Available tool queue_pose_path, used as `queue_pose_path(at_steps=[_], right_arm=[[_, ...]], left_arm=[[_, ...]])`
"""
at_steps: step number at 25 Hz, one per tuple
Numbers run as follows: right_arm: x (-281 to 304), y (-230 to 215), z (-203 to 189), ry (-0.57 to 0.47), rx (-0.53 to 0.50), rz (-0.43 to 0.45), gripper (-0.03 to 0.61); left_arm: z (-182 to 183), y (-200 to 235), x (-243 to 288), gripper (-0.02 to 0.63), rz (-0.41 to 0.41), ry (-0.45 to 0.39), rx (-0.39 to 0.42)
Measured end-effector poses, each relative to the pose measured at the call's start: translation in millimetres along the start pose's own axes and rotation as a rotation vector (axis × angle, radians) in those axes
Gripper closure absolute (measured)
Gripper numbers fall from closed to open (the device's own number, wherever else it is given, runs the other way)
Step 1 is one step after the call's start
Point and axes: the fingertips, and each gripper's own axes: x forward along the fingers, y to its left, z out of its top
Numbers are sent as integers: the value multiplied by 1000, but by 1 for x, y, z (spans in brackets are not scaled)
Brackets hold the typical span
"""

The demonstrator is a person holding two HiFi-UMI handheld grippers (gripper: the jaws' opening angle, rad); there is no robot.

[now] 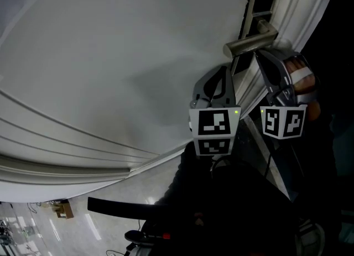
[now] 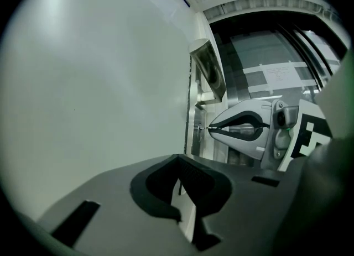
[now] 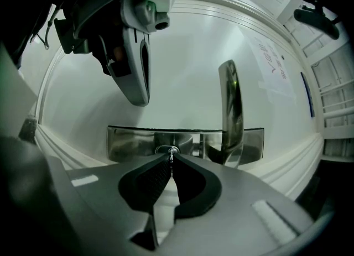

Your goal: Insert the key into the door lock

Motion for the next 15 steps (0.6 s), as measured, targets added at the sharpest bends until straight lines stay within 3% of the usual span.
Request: queue_pose_path(at_steps=[15], right_arm=[[1, 0, -1, 6, 2, 1, 565]], left_arm=[[-1, 2, 1, 612, -3, 5, 4]])
